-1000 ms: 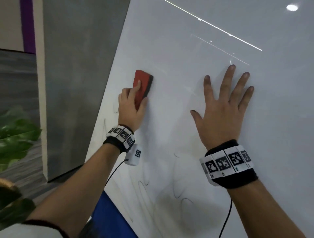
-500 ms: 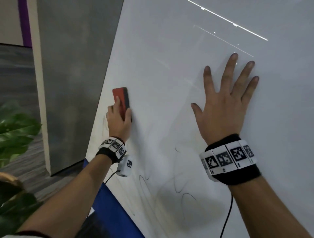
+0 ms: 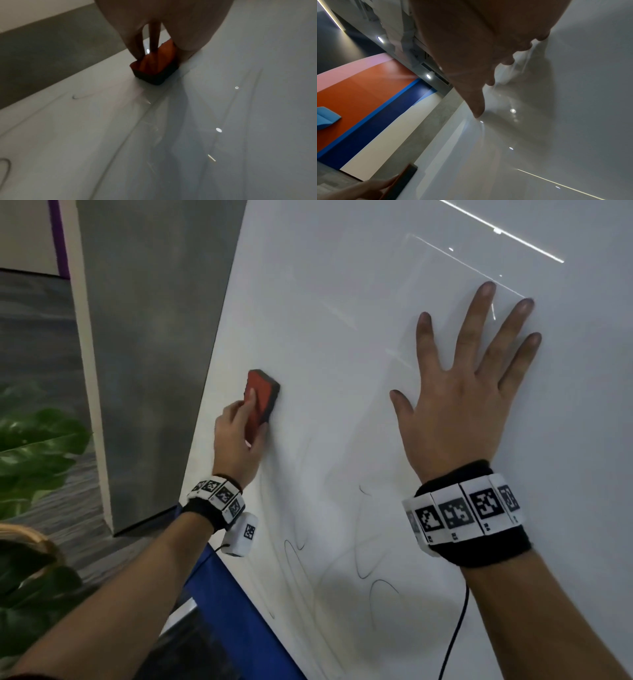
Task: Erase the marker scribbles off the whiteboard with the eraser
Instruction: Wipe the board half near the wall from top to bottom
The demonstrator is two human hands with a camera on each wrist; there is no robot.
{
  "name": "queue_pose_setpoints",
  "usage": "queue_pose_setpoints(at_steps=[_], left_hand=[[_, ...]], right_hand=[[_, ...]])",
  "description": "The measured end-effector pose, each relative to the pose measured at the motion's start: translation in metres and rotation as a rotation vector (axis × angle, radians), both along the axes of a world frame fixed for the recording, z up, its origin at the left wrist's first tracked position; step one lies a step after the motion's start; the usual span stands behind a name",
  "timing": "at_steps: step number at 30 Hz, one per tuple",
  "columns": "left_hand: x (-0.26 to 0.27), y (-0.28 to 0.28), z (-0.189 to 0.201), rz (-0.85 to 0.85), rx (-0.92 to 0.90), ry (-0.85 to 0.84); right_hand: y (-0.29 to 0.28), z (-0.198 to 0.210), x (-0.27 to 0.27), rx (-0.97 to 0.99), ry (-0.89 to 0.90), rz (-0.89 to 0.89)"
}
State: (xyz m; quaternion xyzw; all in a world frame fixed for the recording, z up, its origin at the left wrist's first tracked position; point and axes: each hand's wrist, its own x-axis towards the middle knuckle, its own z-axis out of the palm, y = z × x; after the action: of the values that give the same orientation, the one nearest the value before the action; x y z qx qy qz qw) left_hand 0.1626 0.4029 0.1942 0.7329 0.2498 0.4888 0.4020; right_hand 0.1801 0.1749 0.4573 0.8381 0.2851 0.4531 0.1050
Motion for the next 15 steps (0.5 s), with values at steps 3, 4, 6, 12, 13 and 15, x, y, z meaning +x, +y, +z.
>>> queue_pose_setpoints(at_steps=[3, 4, 6, 12, 13, 15], left_hand=[[0.006, 0.009, -0.021, 0.082, -0.174, 0.073], [0.005, 0.014, -0.034, 0.103, -0.334, 0.151], [0.001, 0.017, -0.056, 0.078, -0.635, 0.351], [-0.002, 0.000, -0.037, 0.069, -0.591, 0.488], [-0.002, -0.007, -0.025, 0.084, -0.474, 0.392], [-0.004, -0.034, 0.003, 0.070, -0.197, 0.141]], right_hand=[[0.000, -0.002, 0.000, 0.004, 0.000, 0.012], [0.000, -0.002, 0.000, 0.009, 0.004, 0.021], [-0.001, -0.003, 0.001, 0.008, 0.002, 0.025], [0.000, -0.008, 0.001, 0.012, -0.011, 0.048], [0.000, -0.009, 0.001, 0.015, -0.009, 0.053], [0.001, -0.010, 0.001, 0.019, -0.007, 0.059]])
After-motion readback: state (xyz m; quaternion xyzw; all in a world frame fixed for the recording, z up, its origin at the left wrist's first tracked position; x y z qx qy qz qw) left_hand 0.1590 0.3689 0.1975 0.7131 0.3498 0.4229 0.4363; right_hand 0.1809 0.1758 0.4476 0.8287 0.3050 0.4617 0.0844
